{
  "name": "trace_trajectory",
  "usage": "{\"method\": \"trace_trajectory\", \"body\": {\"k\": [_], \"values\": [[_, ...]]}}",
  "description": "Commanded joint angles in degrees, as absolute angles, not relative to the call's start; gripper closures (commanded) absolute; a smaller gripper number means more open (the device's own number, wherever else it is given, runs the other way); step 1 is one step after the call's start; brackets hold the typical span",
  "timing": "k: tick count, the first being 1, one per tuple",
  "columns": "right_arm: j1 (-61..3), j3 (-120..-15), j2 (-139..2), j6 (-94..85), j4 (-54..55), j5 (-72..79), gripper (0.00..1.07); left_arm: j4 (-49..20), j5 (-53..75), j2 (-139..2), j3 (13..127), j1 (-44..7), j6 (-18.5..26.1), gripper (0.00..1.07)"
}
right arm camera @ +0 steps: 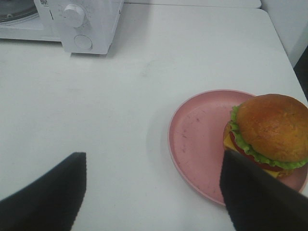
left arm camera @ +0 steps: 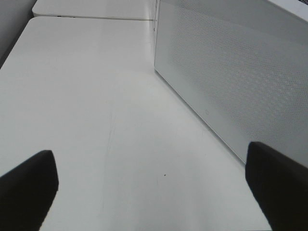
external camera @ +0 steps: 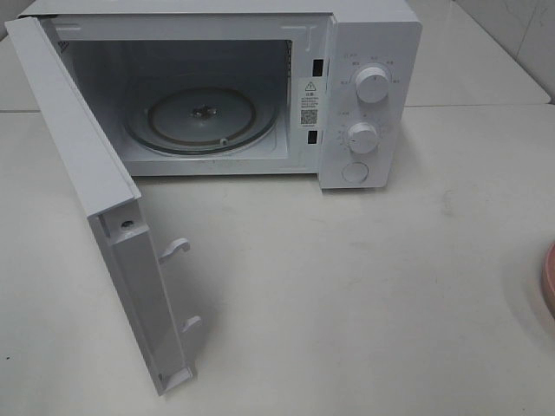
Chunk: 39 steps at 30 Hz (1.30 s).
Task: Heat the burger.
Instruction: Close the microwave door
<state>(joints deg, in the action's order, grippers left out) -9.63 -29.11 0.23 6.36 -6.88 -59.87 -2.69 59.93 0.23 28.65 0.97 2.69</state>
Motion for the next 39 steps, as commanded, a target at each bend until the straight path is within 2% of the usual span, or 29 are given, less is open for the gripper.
{"method": "trace_trajectory", "body": {"k": [1, 15, 18, 27, 29, 30, 32, 33, 34, 35, 36, 37, 38, 39], "values": [[-9.45, -29.05, 1.72, 6.36, -6.93, -59.47, 0.32, -3.09, 59.42, 1.43, 28.48, 0.97, 2.64, 0.09], [-9.45, -29.05, 1.72, 6.36, -6.93, -59.47, 0.32, -3.55, 59.36, 1.43, 28.48, 0.97, 2.35, 0.09], [-9.45, -29.05, 1.72, 6.36, -6.93, -59.47, 0.32, -3.72, 59.24, 1.38, 28.99, 0.97, 0.97, 0.09], [-9.45, -29.05, 1.72, 6.36, -6.93, -59.47, 0.32, -3.67, 53.74, -4.3, 30.37, 0.97, 0.0, 0.11], [-9.45, -29.05, 1.72, 6.36, -6.93, -59.47, 0.32, -3.67, 51.05, -7.56, 30.37, 0.97, 0.0, 0.19], [-9.45, -29.05, 1.72, 6.36, -6.93, -59.47, 0.32, -3.67, 51.05, -7.56, 30.37, 0.97, 0.0, 0.19], [-9.45, -29.05, 1.72, 6.36, -6.93, -59.47, 0.32, -3.61, 48.59, -11.17, 30.37, 0.97, 0.0, 0.35], [-9.45, -29.05, 1.72, 6.36, -6.93, -59.47, 0.32, -3.61, 48.59, -11.17, 30.37, 0.97, 0.0, 0.35], [-9.45, -29.05, 1.72, 6.36, -6.93, -59.47, 0.32, -3.55, 47.27, -13.87, 30.37, 0.97, 0.0, 0.49], [-9.45, -29.05, 1.72, 6.36, -6.93, -59.47, 0.32, -3.55, 47.27, -13.87, 30.37, 0.97, 0.0, 0.49], [-9.45, -29.05, 1.72, 6.36, -6.93, -59.47, 0.32, -3.5, 46.47, -15.3, 30.37, 0.97, 0.0, 0.56], [-9.45, -29.05, 1.72, 6.36, -6.93, -59.47, 0.32, -3.5, 44.46, -17.93, 30.37, 0.97, 0.0, 0.68], [-9.45, -29.05, 1.72, 6.36, -6.93, -59.47, 0.32, -3.5, 44.46, -17.93, 30.37, 0.97, 0.0, 0.68], [-9.45, -29.05, 1.72, 6.36, -6.93, -59.47, 0.32, -3.44, 43.2, -19.48, 30.37, 0.97, 0.0, 0.75]]}}
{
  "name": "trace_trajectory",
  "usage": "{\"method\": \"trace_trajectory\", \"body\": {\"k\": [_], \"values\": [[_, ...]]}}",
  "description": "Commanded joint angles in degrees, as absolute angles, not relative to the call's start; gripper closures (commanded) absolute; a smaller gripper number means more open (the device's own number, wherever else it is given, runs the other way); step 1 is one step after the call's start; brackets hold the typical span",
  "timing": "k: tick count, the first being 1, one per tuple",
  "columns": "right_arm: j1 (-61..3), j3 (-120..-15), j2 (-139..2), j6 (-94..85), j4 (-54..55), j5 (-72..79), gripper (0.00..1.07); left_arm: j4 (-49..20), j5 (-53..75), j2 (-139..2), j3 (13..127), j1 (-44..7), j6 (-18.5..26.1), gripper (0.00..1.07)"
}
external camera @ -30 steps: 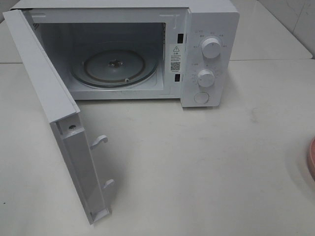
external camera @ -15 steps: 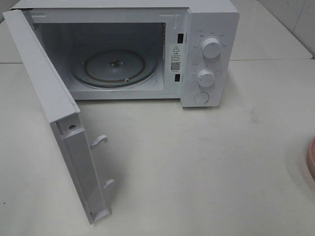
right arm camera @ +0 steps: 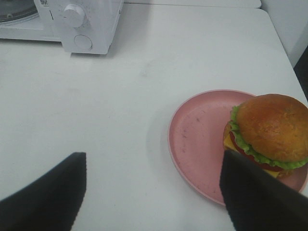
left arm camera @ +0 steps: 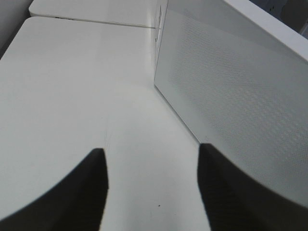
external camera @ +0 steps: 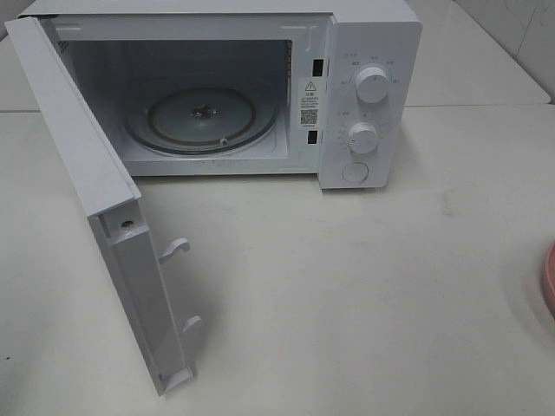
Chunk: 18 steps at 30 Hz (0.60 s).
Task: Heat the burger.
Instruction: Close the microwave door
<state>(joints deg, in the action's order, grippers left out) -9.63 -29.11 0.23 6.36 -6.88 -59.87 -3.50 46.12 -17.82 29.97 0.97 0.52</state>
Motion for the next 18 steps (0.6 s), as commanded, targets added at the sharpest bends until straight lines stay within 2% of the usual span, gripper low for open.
{"method": "trace_trajectory", "body": {"k": [1, 2, 3, 4, 11, 13, 18], "values": [[-9.45, -29.05, 1.72, 6.36, -6.93, -59.47, 0.32, -3.44, 40.97, -22.35, 30.37, 0.97, 0.63, 0.89], [-9.45, -29.05, 1.72, 6.36, -6.93, -59.47, 0.32, -3.44, 39.99, -23.66, 30.37, 0.97, 1.03, 0.97], [-9.45, -29.05, 1.72, 6.36, -6.93, -59.47, 0.32, -3.44, 39.99, -23.66, 30.37, 0.97, 1.03, 0.97], [-9.45, -29.05, 1.72, 6.36, -6.93, -59.47, 0.32, -3.44, 37.59, -26.99, 30.37, 0.97, 1.09, 1.07], [-9.45, -29.05, 1.72, 6.36, -6.93, -59.47, 0.32, -3.44, 29.16, -35.12, 29.68, 0.97, 1.15, 1.07], [-9.45, -29.05, 1.72, 6.36, -6.93, -59.47, 0.32, -3.44, 17.82, -38.9, 25.78, 0.97, 1.15, 1.07], [-9.45, -29.05, 1.72, 6.36, -6.93, -59.47, 0.32, -3.44, 5.39, -41.77, 21.03, 0.97, 1.15, 1.07]]}}
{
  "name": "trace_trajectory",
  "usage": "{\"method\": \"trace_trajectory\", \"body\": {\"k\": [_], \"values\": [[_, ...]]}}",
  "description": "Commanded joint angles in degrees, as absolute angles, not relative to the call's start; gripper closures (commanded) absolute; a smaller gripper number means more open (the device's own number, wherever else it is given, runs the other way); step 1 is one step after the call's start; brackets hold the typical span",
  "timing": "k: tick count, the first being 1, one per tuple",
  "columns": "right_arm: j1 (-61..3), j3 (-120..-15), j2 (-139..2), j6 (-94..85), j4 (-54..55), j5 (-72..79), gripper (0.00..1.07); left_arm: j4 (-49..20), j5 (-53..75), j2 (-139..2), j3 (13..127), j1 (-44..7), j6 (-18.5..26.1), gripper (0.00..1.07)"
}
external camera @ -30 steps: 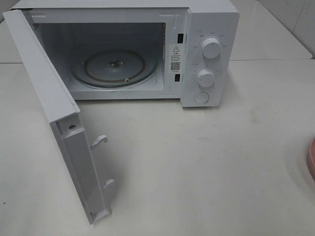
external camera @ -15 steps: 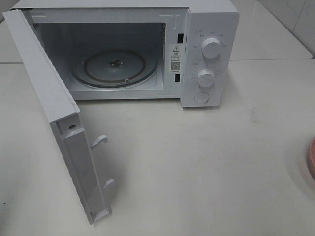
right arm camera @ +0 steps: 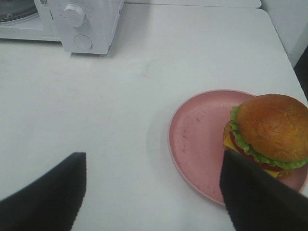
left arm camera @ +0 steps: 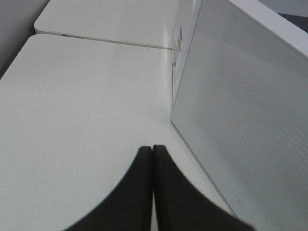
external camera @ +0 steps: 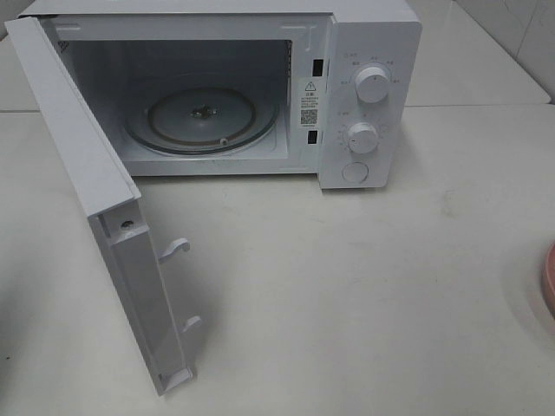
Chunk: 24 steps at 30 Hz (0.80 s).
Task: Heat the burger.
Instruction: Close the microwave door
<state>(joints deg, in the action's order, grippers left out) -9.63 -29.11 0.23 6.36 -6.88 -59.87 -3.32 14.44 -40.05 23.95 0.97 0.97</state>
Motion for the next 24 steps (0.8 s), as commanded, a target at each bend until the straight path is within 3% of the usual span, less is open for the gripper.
{"method": "trace_trajectory", "body": {"k": [1, 7, 9, 12, 14, 16, 20, 24], "values": [[-9.45, -29.05, 1.72, 6.36, -6.93, -59.47, 0.32, -3.44, 5.39, -41.77, 21.03, 0.97, 1.15, 1.07], [-9.45, -29.05, 1.72, 6.36, -6.93, -59.47, 0.32, -2.46, -13.98, -48.76, 14.73, 0.97, 1.15, 1.07], [-9.45, -29.05, 1.72, 6.36, -6.93, -59.47, 0.32, 1.32, -24.18, -55.0, 12.66, 0.97, 0.97, 1.07], [-9.45, -29.05, 1.72, 6.36, -6.93, -59.47, 0.32, 2.64, -25.78, -56.78, 12.66, 0.97, 0.92, 1.07], [-9.45, -29.05, 1.72, 6.36, -6.93, -59.47, 0.32, 8.31, -30.94, -62.8, 12.66, 0.8, -1.55, 1.07], [-9.45, -29.05, 1.72, 6.36, -6.93, -59.47, 0.32, 9.57, -32.43, -64.11, 12.66, 0.74, -2.86, 1.07], [-9.45, -29.05, 1.72, 6.36, -6.93, -59.47, 0.32, 16.04, -41.48, -70.02, 12.66, 0.74, -10.43, 1.07], [-9.45, -29.05, 1.72, 6.36, -6.93, -59.47, 0.32, 20.23, -47.84, -72.99, 12.66, 0.74, -12.89, 1.07]]}}
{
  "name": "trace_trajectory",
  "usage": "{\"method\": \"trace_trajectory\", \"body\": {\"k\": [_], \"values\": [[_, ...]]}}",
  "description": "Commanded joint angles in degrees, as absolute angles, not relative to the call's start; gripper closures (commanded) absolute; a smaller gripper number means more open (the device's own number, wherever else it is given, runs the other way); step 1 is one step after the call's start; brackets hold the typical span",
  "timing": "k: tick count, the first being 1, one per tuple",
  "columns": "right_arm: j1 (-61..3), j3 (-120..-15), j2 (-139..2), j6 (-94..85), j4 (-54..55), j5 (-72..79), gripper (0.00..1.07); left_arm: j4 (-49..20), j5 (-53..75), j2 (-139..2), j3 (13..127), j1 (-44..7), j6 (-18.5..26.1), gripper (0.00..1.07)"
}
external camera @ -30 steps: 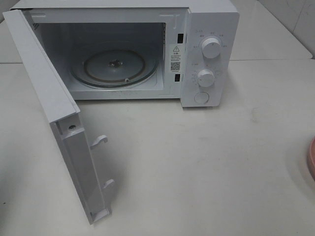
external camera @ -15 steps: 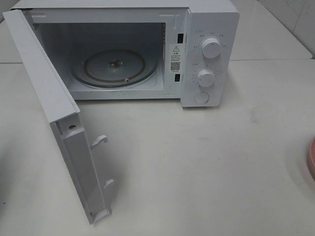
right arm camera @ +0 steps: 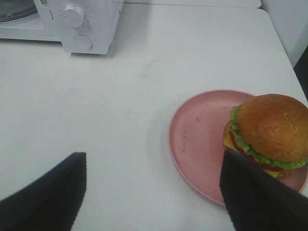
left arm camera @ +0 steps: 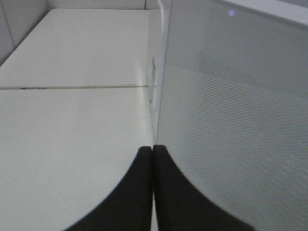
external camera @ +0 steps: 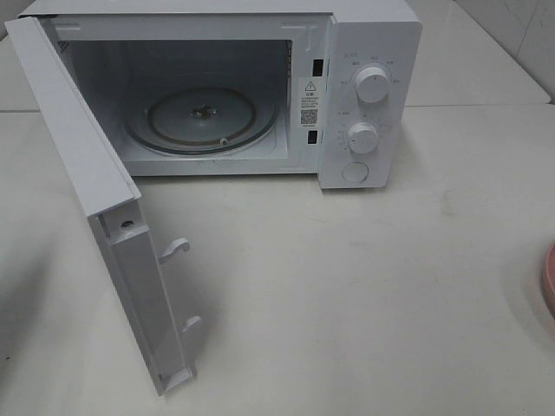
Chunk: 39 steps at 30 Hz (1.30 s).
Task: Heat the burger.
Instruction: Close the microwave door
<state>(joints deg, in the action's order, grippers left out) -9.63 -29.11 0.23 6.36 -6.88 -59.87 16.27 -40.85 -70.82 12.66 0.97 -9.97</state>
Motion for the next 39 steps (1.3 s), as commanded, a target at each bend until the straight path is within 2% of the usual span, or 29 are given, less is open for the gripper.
{"method": "trace_trajectory", "body": {"k": [1, 5, 9, 11, 13, 14, 16, 21, 25, 29, 30, 39], "values": [[-9.45, -29.05, 1.72, 6.36, -6.93, -59.47, 0.32, 21.54, -49.62, -73.8, 12.66, 0.74, -13.06, 1.07], [-9.45, -29.05, 1.72, 6.36, -6.93, -59.47, 0.32, 24.52, -57.98, -77.64, 12.66, -0.46, -13.92, 1.07], [-9.45, -29.05, 1.72, 6.36, -6.93, -59.47, 0.32, 24.52, -58.5, -79.47, 13.06, -3.15, -13.98, 1.07], [-9.45, -29.05, 1.72, 6.36, -6.93, -59.47, 0.32, 24.35, -58.5, -80.1, 13.12, -4.3, -13.58, 1.07], [-9.45, -29.05, 1.72, 6.36, -6.93, -59.47, 0.32, 21.94, -58.73, -82.79, 13.52, -8.25, -10.71, 1.07], [-9.45, -29.05, 1.72, 6.36, -6.93, -59.47, 0.32, 21.94, -58.73, -82.79, 13.52, -8.25, -10.71, 1.07], [-9.45, -29.05, 1.72, 6.36, -6.93, -59.47, 0.32, 19.31, -60.1, -84.57, 13.52, -10.89, -9.17, 1.07], [-9.45, -29.05, 1.72, 6.36, -6.93, -59.47, 0.32, 14.55, -61.82, -86.46, 13.52, -14.84, -8.88, 1.07], [-9.45, -29.05, 1.72, 6.36, -6.93, -59.47, 0.32, 5.04, -63.31, -88.87, 14.15, -20.74, -4.58, 1.07], [-9.45, -29.05, 1.72, 6.36, -6.93, -59.47, 0.32, 0.34, -63.71, -90.58, 15.3, -24.41, -2.41, 1.07], [-9.45, -29.05, 1.72, 6.36, -6.93, -59.47, 0.32, -1.95, -64.34, -91.9, 16.5, -26.87, -1.32, 1.07], [-9.45, -29.05, 1.72, 6.36, -6.93, -59.47, 0.32, -9.57, -64.34, -98.26, 24.58, -34.26, -1.32, 1.07]]}}
